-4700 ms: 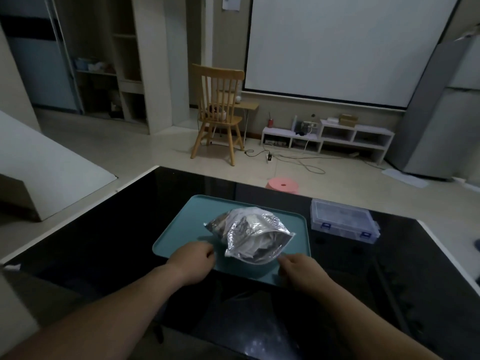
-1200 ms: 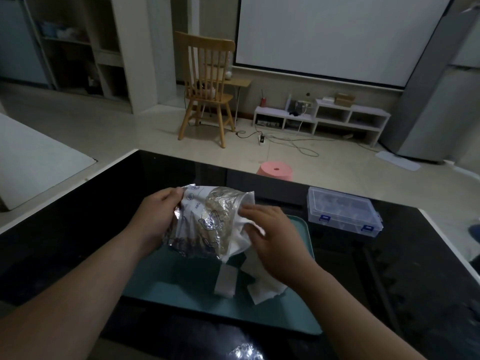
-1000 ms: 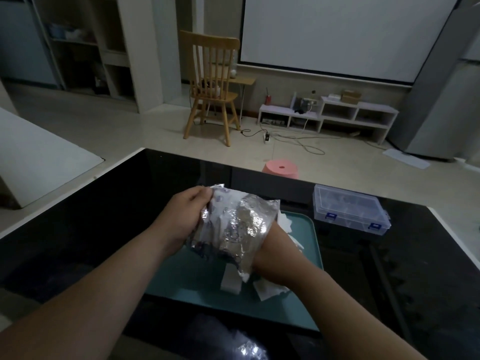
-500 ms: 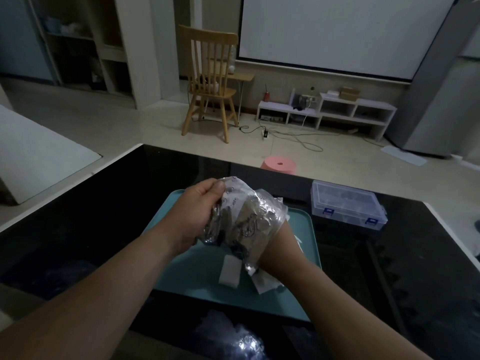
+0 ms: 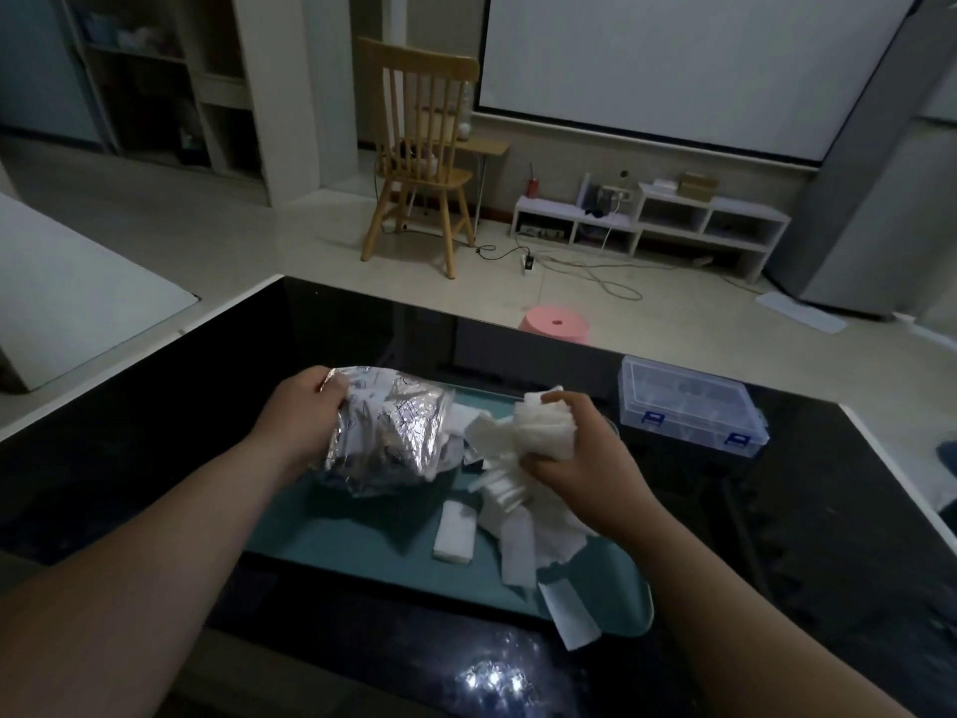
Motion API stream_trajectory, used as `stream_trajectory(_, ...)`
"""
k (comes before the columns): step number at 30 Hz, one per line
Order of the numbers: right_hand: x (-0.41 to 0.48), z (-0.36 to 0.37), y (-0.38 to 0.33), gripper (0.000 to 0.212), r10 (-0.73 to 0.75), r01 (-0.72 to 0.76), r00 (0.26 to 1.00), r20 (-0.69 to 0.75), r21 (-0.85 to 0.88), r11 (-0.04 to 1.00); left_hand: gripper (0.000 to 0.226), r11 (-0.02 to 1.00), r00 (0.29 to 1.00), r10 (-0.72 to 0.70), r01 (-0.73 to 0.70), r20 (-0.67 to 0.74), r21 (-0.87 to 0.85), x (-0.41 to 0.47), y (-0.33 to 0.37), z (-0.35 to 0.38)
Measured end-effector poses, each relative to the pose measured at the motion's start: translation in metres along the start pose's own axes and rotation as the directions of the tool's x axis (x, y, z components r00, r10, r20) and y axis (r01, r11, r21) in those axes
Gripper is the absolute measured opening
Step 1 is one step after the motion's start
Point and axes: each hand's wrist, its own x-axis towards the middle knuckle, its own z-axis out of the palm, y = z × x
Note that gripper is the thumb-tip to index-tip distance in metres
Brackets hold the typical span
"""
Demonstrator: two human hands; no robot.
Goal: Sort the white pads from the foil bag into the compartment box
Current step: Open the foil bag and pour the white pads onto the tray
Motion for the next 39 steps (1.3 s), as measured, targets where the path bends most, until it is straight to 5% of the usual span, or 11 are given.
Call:
stream_trajectory(3, 0.002, 0.003, 0.012, 0.076, 0.044, -0.043, 0.997, 0.064, -0.022, 0.999, 0.043, 0.979, 0.994, 0.007, 0.016, -0.107, 0.204, 0.0, 0.001, 0.003)
stream_trajectory(6, 0.002, -0.001, 0.016, 0.096, 0.069, -0.068, 0.994, 0.079, -0.021, 0.997, 0.052, 0.89, 0.945, 0.273, -0.176, -0.183, 0.421, -0.015, 0.02, 0.014)
stream_trajectory(9, 0.002, -0.006, 0.014, 0.111, 0.064, -0.065, 0.996, 0.063, 0.007, 0.998, 0.046, 0.751, 0.841, 0.54, -0.466, -0.027, 0.468, -0.038, 0.043, 0.032)
stream_trajectory(11, 0.002, -0.009, 0.014, 0.096, 0.048, -0.048, 0.998, 0.038, 0.021, 0.999, 0.049, 0.647, 0.776, 0.614, -0.601, 0.147, 0.469, -0.052, 0.05, 0.047)
stream_trajectory(14, 0.001, -0.008, 0.014, 0.05, 0.083, -0.077, 0.993, 0.086, -0.067, 0.995, 0.059, 0.528, 0.723, 0.586, -0.684, 0.367, 0.504, -0.066, 0.051, 0.066)
stream_trajectory(19, -0.004, -0.006, 0.012, 0.025, 0.117, -0.111, 0.981, 0.154, -0.051, 0.993, 0.092, 0.441, 0.677, 0.445, -0.735, 0.586, 0.515, -0.076, 0.047, 0.101)
stream_trajectory(24, -0.016, -0.017, 0.024, 0.047, 0.136, -0.112, 0.966, 0.219, -0.116, 0.987, 0.097, 0.433, 0.711, 0.324, -0.698, 0.624, 0.571, -0.069, 0.042, 0.119)
stream_trajectory(31, -0.024, -0.029, 0.026, 0.058, 0.108, -0.111, 0.977, 0.182, 0.005, 0.994, 0.08, 0.555, 0.756, 0.381, -0.647, 0.532, 0.522, -0.058, 0.047, 0.102)
stream_trajectory(34, -0.027, -0.02, 0.022, 0.078, 0.026, -0.018, 0.991, 0.129, -0.062, 0.998, 0.075, 0.584, 0.796, 0.367, -0.6, 0.482, 0.546, -0.054, 0.046, 0.094)
stream_trajectory(39, -0.028, -0.007, 0.031, 0.053, 0.025, 0.02, 0.99, 0.142, -0.304, 0.952, 0.062, 0.511, 0.824, 0.298, -0.565, 0.483, 0.648, -0.051, 0.033, 0.092)
